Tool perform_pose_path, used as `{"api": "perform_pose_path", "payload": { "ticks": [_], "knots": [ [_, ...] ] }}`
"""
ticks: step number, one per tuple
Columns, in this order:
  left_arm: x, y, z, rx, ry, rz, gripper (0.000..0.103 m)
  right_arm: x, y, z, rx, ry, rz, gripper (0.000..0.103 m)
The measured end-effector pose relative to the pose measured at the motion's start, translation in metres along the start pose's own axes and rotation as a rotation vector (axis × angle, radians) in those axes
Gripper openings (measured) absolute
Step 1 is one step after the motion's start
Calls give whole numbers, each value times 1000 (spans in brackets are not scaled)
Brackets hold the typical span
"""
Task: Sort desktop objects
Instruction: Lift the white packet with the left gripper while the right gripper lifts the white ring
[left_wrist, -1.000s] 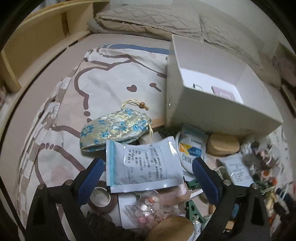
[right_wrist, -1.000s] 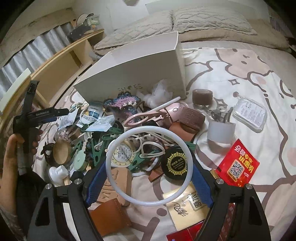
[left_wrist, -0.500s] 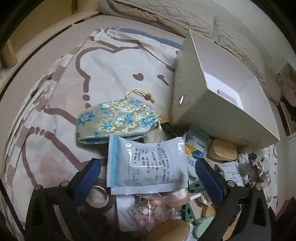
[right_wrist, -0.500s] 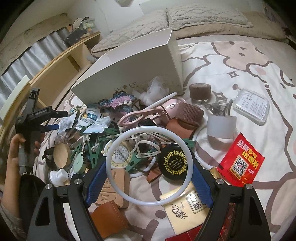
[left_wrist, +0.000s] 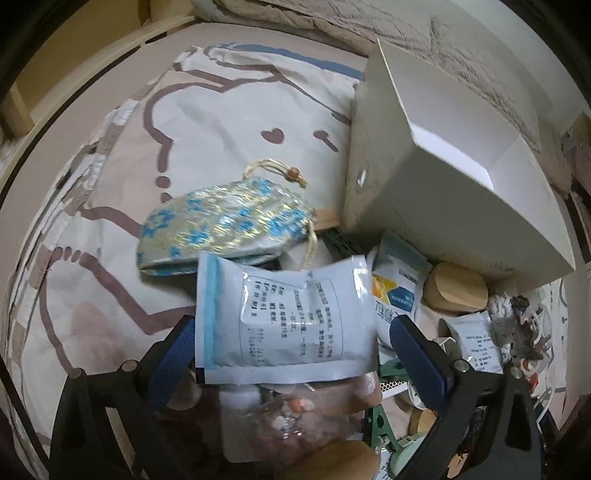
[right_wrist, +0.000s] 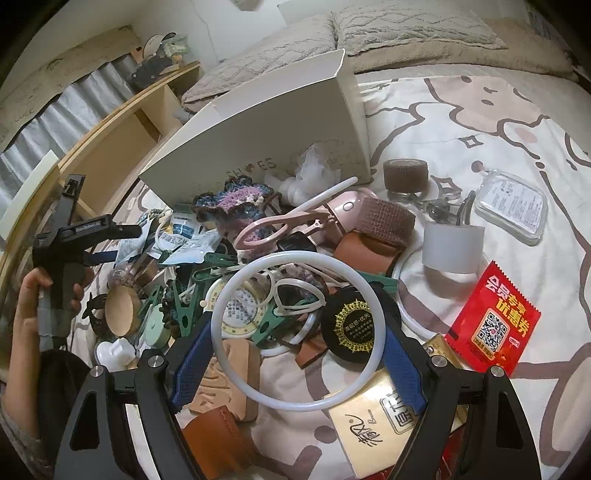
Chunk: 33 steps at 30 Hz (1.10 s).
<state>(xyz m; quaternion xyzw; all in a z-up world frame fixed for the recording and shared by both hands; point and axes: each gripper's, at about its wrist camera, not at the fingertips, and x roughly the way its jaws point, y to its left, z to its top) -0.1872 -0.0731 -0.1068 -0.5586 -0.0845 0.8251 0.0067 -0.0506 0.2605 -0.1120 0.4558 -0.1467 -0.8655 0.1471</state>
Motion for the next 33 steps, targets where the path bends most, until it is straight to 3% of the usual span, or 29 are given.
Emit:
{"api": "perform_pose_path", "payload": {
  "ticks": [9, 15, 22, 29, 33],
  "knots": [
    [17, -5, 2, -9, 41, 41, 103, 0, 1, -1, 1, -2, -5, 85],
    [26, 9, 7, -104, 80, -9, 103, -2, 7, -1, -11, -9, -16, 85],
    [23, 7, 7, -115, 68, 10, 103, -4, 11, 1, -21, -13, -28, 85],
    [12, 14, 7, -131, 28, -21, 83, -7, 16, 0, -29, -16, -34, 85],
    [9, 23, 6, -162, 24, -48, 81, -10, 19, 1, -35, -17, -39, 85]
  ]
}}
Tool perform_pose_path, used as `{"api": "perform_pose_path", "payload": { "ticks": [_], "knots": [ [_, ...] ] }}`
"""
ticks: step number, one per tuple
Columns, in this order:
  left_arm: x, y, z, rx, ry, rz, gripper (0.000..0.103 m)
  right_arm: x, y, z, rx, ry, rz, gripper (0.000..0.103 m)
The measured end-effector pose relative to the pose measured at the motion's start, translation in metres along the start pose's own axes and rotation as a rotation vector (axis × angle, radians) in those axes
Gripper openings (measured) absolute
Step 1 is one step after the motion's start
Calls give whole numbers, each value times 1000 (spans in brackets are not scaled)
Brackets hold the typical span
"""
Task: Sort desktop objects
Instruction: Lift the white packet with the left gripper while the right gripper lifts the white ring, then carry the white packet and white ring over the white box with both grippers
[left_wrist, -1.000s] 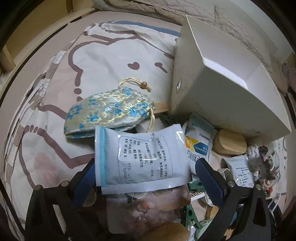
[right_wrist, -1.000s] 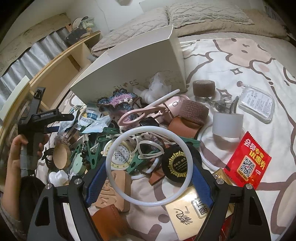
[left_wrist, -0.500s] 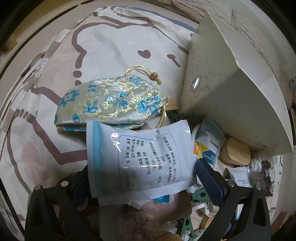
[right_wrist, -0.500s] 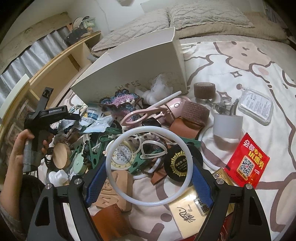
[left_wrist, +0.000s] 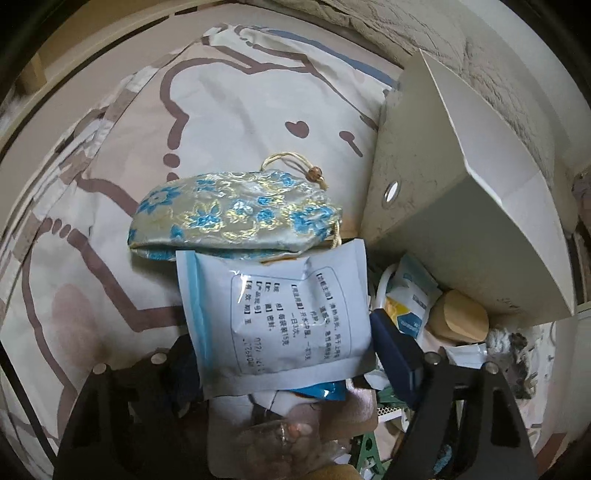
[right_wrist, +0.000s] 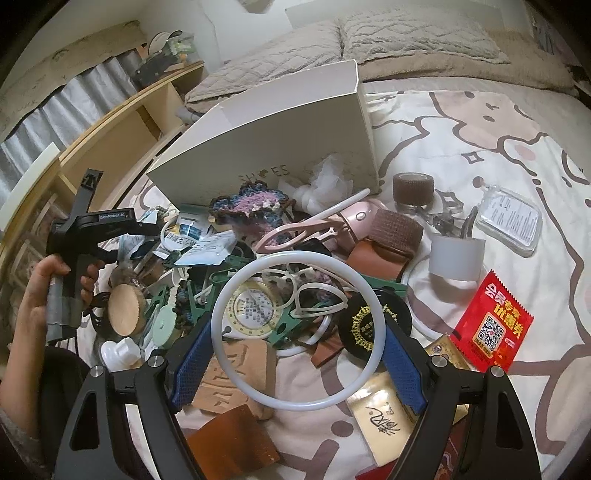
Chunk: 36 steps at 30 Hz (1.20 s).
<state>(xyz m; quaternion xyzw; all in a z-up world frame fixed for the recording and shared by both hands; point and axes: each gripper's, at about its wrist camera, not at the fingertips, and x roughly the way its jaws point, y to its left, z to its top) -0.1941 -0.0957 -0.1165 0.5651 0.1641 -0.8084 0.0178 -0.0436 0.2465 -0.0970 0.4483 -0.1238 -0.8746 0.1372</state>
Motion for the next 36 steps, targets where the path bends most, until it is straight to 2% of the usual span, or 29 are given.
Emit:
{"api": "perform_pose_path", "payload": {
  "ticks": [9, 22, 36],
  "knots": [
    [-14, 7, -1, -24, -39, -23, 81, -8, 5, 0, -11, -14, -12, 85],
    [-40, 8, -4, 2, -127, -40, 81, -13, 12, 4, -10, -35, -28, 85],
    [-63, -27, -8, 139, -230, -41, 81, -7, 27, 58, -51, -90, -15, 85]
  ]
}}
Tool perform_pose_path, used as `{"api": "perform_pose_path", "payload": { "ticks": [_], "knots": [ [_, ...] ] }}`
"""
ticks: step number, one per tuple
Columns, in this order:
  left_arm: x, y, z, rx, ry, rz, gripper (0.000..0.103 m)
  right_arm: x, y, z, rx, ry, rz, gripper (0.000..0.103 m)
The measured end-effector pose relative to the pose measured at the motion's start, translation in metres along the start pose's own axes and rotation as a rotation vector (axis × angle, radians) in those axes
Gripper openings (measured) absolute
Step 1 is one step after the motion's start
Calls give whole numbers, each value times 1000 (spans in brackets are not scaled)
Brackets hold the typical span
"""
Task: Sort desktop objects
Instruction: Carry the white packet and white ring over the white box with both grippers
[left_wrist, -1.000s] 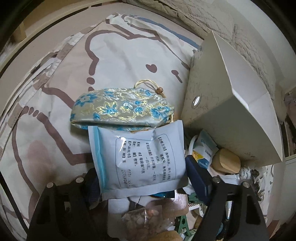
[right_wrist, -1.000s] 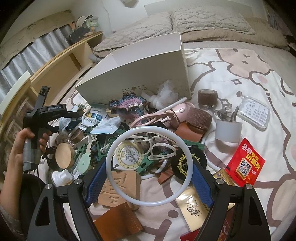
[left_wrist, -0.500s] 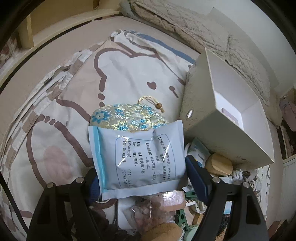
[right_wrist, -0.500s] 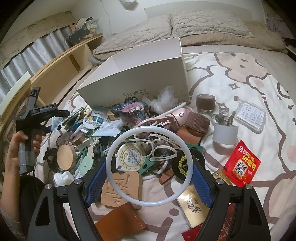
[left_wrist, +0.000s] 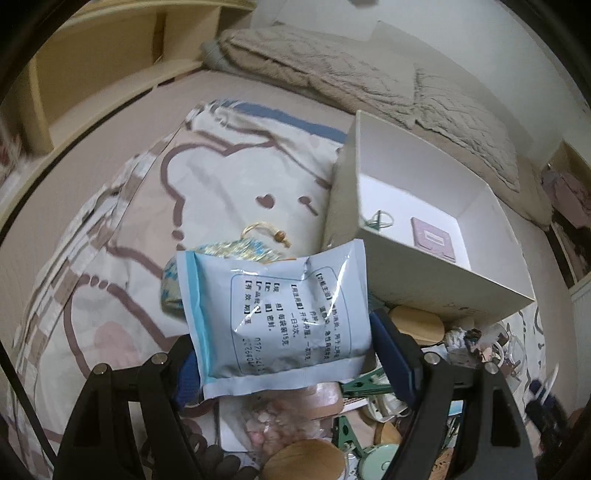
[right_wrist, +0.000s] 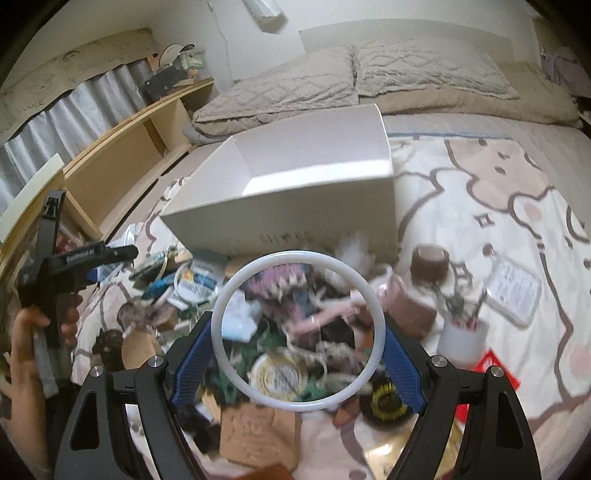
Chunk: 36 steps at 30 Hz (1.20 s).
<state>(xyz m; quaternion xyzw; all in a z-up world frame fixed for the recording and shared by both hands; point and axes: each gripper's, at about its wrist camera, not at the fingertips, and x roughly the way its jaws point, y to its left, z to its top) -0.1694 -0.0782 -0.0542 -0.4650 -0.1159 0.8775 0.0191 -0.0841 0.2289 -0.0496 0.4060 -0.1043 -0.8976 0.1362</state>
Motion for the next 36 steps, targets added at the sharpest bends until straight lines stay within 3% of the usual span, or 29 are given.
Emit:
{"api": "perform_pose_path", "payload": {
  "ticks": [10, 16, 22, 28, 36],
  "knots": [
    [-4, -35, 22, 68, -51, -38, 81, 15, -2, 47, -3, -31, 8, 85],
    [8, -62, 47, 115, -74, -20, 81, 19, -4, 82, -3, -64, 11, 85],
    [23, -86, 73, 130, -91, -48, 81, 33, -4, 112, -22, -66, -9, 85],
    [46, -101, 88, 138, -85, -74, 81, 58, -5, 134, -43, -35, -37, 85],
    [77, -113, 82, 184, -64, -76, 81, 109, -12, 163, -46, 87, -116, 85]
  ]
}}
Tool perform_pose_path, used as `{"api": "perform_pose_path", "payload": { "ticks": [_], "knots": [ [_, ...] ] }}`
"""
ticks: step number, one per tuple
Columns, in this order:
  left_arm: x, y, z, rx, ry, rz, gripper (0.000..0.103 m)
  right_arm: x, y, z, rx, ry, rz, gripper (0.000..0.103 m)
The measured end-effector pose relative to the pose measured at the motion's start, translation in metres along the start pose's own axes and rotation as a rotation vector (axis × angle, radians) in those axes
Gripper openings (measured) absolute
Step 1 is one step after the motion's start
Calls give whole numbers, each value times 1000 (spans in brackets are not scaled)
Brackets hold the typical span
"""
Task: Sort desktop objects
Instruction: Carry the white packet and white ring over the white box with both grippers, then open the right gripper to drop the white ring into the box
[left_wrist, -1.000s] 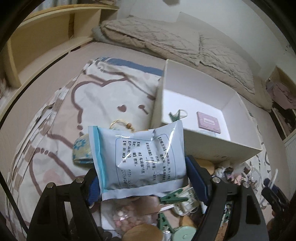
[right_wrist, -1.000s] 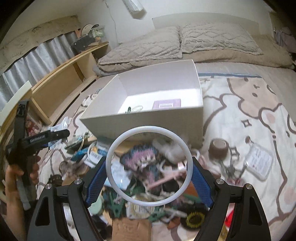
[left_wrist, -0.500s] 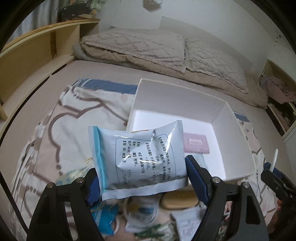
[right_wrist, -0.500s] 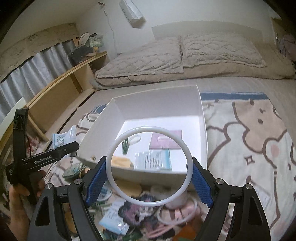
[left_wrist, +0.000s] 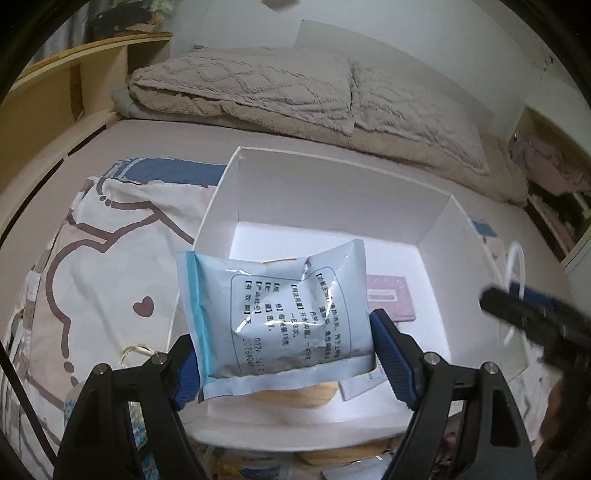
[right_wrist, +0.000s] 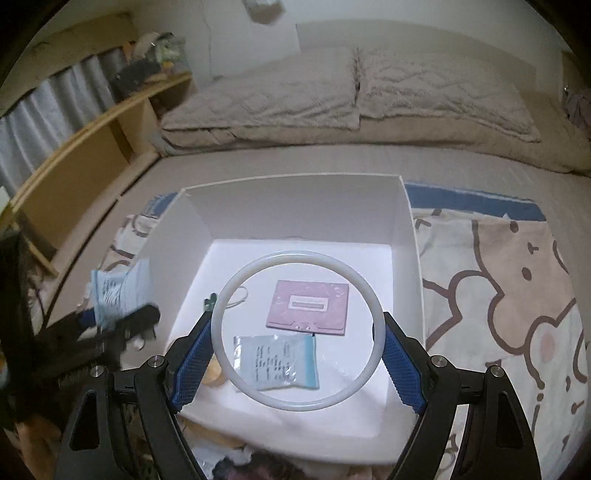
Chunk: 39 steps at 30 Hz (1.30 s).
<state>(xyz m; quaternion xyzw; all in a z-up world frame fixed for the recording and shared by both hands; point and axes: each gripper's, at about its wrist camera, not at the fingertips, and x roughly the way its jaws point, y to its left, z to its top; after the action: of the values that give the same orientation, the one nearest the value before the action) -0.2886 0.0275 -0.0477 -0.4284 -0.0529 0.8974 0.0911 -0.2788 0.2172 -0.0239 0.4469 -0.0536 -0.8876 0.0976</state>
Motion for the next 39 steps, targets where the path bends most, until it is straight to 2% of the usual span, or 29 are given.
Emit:
{"api": "perform_pose_path", "payload": {
  "ticks": [8, 11, 14, 19, 22, 27, 34, 39],
  "knots": [
    [5, 2, -4, 25, -7, 5, 81, 56, 8, 21, 20, 174, -42, 85],
    [6, 5, -4, 27, -13, 17, 81, 71, 4, 25, 72, 205, -35, 85],
    [4, 7, -3, 11, -20, 1, 81, 82, -4, 27, 114, 213, -65, 85],
    [3, 8, -2, 15, -31, -6, 81, 84, -14, 31, 165, 184, -61, 86],
    [3, 7, -1, 19, -29, -11, 81, 83, -11, 32, 172, 162, 0, 103],
    [5, 9, -1, 21, -26, -16, 81, 68, 1, 33, 81, 116, -72, 103],
    [8, 8, -2, 16, -16, -37, 81, 18, -4, 22, 58, -15, -34, 103],
    [7, 0, -4, 43, -3, -31, 81, 4, -8, -1, 44, -21, -21, 103]
  ]
}}
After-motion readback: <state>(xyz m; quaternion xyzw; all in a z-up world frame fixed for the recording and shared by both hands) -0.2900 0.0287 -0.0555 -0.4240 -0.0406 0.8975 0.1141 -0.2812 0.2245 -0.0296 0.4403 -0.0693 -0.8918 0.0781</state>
